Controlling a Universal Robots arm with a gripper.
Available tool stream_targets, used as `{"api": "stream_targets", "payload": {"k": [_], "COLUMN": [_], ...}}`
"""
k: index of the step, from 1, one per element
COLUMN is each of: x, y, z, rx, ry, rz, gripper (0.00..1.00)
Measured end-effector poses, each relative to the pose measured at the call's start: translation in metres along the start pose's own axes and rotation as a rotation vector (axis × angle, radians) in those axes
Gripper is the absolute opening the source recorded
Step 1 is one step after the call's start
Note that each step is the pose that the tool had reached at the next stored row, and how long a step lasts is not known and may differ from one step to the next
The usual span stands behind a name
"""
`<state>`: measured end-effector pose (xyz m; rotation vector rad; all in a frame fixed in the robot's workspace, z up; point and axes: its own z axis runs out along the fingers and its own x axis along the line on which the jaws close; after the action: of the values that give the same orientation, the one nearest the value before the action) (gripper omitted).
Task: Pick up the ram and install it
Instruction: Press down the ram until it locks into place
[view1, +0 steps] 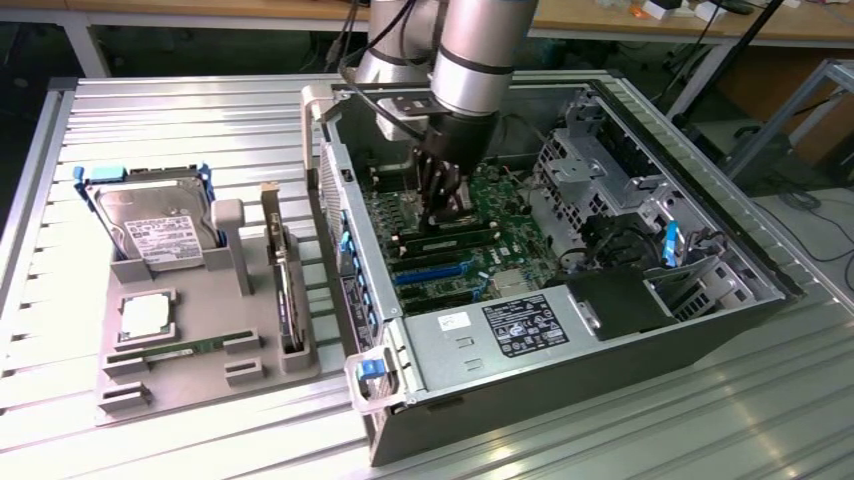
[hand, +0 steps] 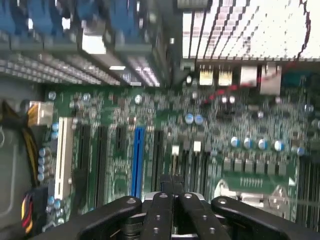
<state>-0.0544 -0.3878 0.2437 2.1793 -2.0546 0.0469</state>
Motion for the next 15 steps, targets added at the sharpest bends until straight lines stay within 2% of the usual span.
{"api": "stream_targets", "payload": {"k": [2, 3, 4, 5, 7, 8, 10, 11, 12, 14, 15], "x": [0.001, 0.001, 0.002, 0.003, 0.003, 0.004, 0.005, 0.007, 0.008, 0.010, 0.011], "y": [-0.0103, -0.0192, -0.0273, -0.0396, -0.0503, -0.0530, -0.0614, -0.0682, -0.0720, -0.0803, -0.0798], "z": [-0.0005, -0.0010, -0.0017, -0.0025, -0.0035, -0.0047, -0.0139, -0.0231, -0.0282, -0.0401, -0.0487], "rx": [0.0011, 0.0026, 0.0043, 0.0111, 0.0222, 0.0228, 0.0228, 0.0228, 0.0229, 0.0235, 0.0234], "ry": [0.0001, -0.0005, -0.0097, -0.0435, -0.0949, -0.0993, -0.0993, -0.0994, -0.0996, -0.0984, -0.0951], "rz": [0.000, 0.001, 0.000, -0.002, -0.005, -0.005, -0.005, -0.005, -0.005, -0.005, -0.004], "gripper": [0.11, 0.11, 0.11, 0.11, 0.11, 0.11, 0.11, 0.11, 0.11, 0.11, 0.11]}}
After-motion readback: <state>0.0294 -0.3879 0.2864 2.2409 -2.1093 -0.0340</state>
